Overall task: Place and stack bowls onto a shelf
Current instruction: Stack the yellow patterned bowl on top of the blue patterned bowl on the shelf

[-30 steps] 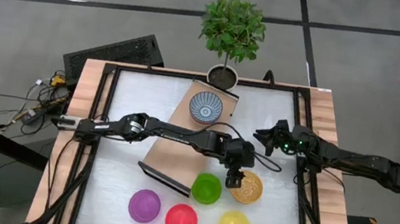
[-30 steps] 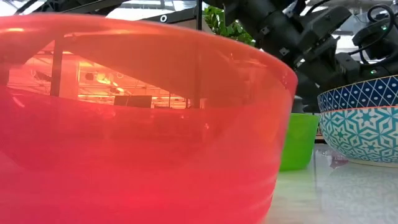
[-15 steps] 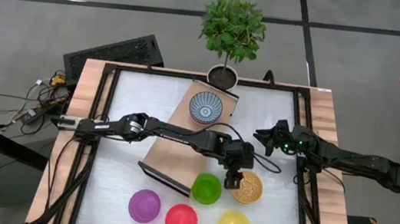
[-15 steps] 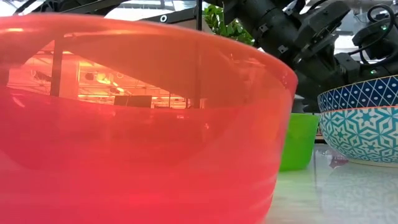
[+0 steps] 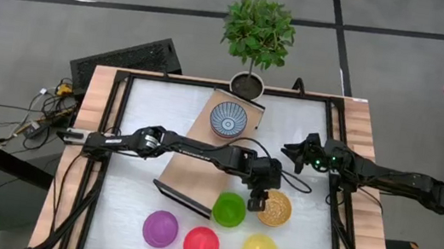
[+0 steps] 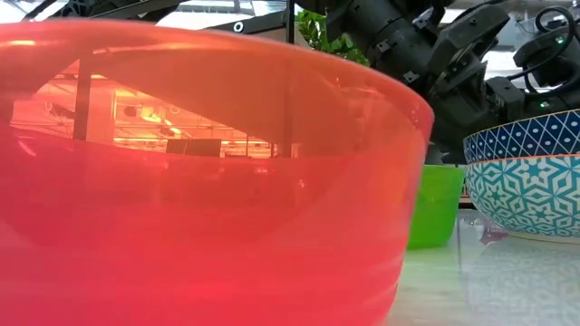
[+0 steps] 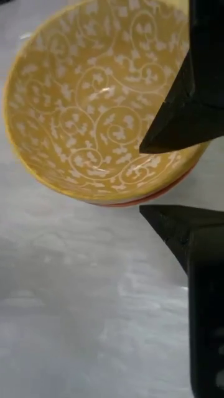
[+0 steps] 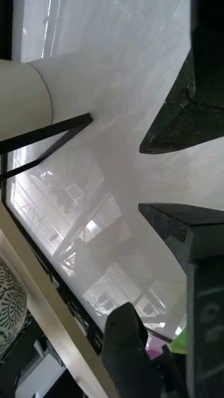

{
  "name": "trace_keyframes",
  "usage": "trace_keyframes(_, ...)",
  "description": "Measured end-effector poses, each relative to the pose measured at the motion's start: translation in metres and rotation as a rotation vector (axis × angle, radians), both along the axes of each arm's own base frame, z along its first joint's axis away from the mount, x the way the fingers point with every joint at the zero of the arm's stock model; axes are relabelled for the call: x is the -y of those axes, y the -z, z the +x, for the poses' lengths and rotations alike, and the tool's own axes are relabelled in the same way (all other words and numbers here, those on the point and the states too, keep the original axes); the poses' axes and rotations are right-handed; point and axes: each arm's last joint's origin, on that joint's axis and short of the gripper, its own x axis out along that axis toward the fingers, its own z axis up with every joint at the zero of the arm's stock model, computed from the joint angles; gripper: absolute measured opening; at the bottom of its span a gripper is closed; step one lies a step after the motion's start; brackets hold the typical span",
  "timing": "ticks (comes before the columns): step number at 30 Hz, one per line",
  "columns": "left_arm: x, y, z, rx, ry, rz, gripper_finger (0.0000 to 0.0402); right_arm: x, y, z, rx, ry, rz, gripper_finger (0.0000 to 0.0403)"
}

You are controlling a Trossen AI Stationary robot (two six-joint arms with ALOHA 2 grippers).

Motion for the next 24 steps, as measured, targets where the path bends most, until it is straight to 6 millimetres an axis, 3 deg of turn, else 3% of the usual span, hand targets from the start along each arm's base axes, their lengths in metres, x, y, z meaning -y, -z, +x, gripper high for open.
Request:
trace_keyframes(10,-0.0008,0.0017,-0.0017,-0.027,-0.015,-0.001,0.0008,0.0,0.0,0.0,0.0,0.0,0.0,0.0164)
trace_keyframes(24,-0.0048,0.0013,-0.0021,-0.06,-0.098,-0.105,0.0,0.0,0.0,0.0,0.0,0.001,0.0,0.0164)
